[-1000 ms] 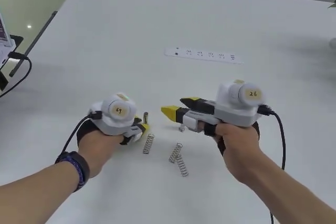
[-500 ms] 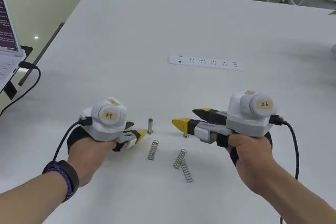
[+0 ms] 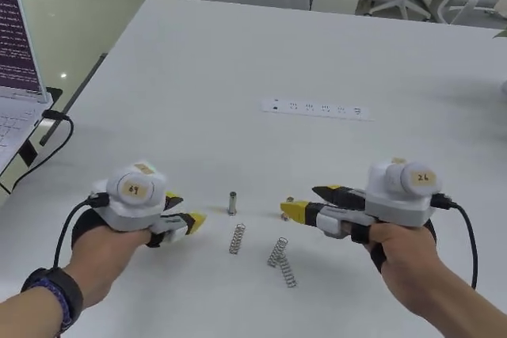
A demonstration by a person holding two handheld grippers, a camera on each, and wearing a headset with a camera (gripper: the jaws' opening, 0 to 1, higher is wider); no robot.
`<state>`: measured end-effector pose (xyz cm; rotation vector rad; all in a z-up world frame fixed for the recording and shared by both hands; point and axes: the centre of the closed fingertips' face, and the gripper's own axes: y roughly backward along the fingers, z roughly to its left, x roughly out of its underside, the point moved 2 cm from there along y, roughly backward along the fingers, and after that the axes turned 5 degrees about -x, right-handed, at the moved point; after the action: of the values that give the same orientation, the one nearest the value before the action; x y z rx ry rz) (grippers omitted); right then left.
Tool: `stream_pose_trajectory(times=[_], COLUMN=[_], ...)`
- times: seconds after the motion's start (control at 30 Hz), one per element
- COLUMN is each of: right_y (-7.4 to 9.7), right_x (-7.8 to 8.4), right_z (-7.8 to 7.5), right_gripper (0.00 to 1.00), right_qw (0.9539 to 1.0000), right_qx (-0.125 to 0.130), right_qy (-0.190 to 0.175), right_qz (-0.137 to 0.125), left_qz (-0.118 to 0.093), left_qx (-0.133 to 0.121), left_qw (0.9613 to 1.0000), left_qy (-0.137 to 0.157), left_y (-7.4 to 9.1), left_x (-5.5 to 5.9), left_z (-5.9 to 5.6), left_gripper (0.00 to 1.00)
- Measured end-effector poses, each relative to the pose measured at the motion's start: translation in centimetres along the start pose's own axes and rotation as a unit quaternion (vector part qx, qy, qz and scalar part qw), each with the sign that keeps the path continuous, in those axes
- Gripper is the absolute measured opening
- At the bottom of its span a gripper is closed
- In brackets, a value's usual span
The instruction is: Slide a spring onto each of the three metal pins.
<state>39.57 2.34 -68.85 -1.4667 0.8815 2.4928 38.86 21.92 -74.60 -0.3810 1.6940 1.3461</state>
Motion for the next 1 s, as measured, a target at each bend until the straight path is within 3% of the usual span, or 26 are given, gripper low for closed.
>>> stream_pose_trajectory(times=[0.47, 0.6, 1.0], right_y=[2.4, 3.5, 6.3], right_x=[1.7, 2.1, 3.4], right_z=[-0.5, -0.7, -0.9], right_gripper=[0.55, 0.56, 0.60], right_qw=[0.9999, 0.9999, 0.9995], right_qx=[0.008, 0.013, 0.029], right_qy=[-0.003, -0.004, -0.006], right_qz=[0.007, 0.009, 0.013], left_qz=[-0.021, -0.026, -0.033], left_qx=[-0.018, -0.019, -0.022], left_qw=[0.9996, 0.9995, 0.9991], left_qy=[-0.004, 0.007, 0.012], left_y=[4.3, 5.3, 8.0], left_x=[-0.7, -0.5, -0.4], left_z=[1.3, 1.4, 0.6], left_gripper=[0.31, 0.33, 0.40])
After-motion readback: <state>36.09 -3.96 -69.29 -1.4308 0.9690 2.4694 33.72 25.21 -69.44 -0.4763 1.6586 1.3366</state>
